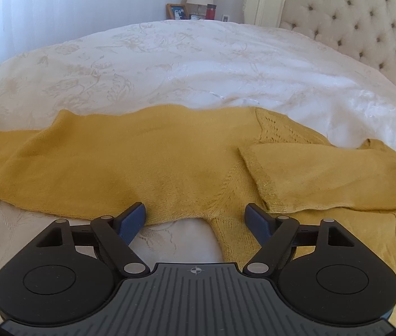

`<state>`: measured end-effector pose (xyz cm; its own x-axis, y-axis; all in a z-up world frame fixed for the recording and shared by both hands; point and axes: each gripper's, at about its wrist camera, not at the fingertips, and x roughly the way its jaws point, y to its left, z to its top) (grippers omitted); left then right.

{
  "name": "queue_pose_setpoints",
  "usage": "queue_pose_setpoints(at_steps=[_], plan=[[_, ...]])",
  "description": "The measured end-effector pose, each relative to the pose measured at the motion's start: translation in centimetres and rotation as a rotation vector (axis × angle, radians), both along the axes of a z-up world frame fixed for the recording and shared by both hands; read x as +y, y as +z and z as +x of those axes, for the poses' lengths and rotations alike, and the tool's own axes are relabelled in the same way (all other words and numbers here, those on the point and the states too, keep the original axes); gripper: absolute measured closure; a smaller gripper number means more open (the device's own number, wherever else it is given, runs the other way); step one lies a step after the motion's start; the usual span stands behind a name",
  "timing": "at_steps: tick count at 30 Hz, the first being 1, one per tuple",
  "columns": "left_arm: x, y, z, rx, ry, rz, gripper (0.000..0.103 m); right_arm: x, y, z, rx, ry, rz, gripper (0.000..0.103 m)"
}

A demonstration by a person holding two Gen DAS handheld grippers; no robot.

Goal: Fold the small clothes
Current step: 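Lay the sleeve flat across the back and open the right gripper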

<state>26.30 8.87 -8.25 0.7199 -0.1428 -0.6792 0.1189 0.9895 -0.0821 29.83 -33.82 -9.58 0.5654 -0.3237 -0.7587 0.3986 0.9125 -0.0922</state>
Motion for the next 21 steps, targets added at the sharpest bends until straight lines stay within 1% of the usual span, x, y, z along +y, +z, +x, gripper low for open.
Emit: queue_pose_setpoints(at_steps=[2,3,4,6,8,10,12,13,14,16,18,20,21], plan=[[0.0,0.1,-0.1,-0.001,-0.002,-0.001,0.026,-0.4,1.0,-0.8,-0.057,-0.010,0.048,0.079],[0.0,0.2,-0.1,-0.001,-0.003,-0.006,0.026,-0.5,1.6,-1.5,-0.086,-0.013,0.082,0.067],[0.0,0.2,-0.1,0.001,-0.005,-0.010,0.026,-0.6,1.9,-2.2,-0.105,-0.010,0.112,0.058],[0.0,0.2,-0.1,0.005,-0.011,-0.013,0.026,-0.7,2.1,-3.6,-0.112,0.013,0.162,0.055],[-0.1,0.1,-0.2,0.008,-0.014,-0.006,0.026,-0.8,1.5,-4.9,-0.070,0.017,0.177,0.055],[-0.2,-0.1,-0.2,0.011,-0.014,-0.002,0.026,-1.0,0.4,-6.3,-0.017,0.009,0.155,0.054],[-0.2,-0.2,-0.3,0.011,-0.010,-0.001,0.026,-1.3,0.1,-7.7,-0.035,0.011,0.131,0.050],[-0.1,-0.2,-0.4,0.010,-0.009,0.000,0.026,-1.4,0.4,-8.5,-0.046,-0.001,0.133,0.050],[-0.1,-0.3,-0.5,0.008,-0.008,-0.001,0.026,-1.4,0.7,-9.0,-0.060,-0.011,0.139,0.049],[0.0,-0.4,-0.7,-0.007,-0.012,-0.003,0.025,-0.6,2.1,-10.3,-0.104,-0.010,0.136,0.046],[0.0,-0.8,-1.0,-0.029,-0.029,0.002,0.023,1.3,3.4,-11.8,-0.134,0.049,0.117,0.045],[-0.1,-1.1,-1.4,-0.052,-0.057,0.008,0.019,3.5,4.3,-13.2,-0.160,0.109,0.091,0.039],[0.0,-1.3,-1.6,-0.057,-0.074,0.006,0.015,4.7,4.6,-14.2,-0.177,0.147,0.096,0.031]])
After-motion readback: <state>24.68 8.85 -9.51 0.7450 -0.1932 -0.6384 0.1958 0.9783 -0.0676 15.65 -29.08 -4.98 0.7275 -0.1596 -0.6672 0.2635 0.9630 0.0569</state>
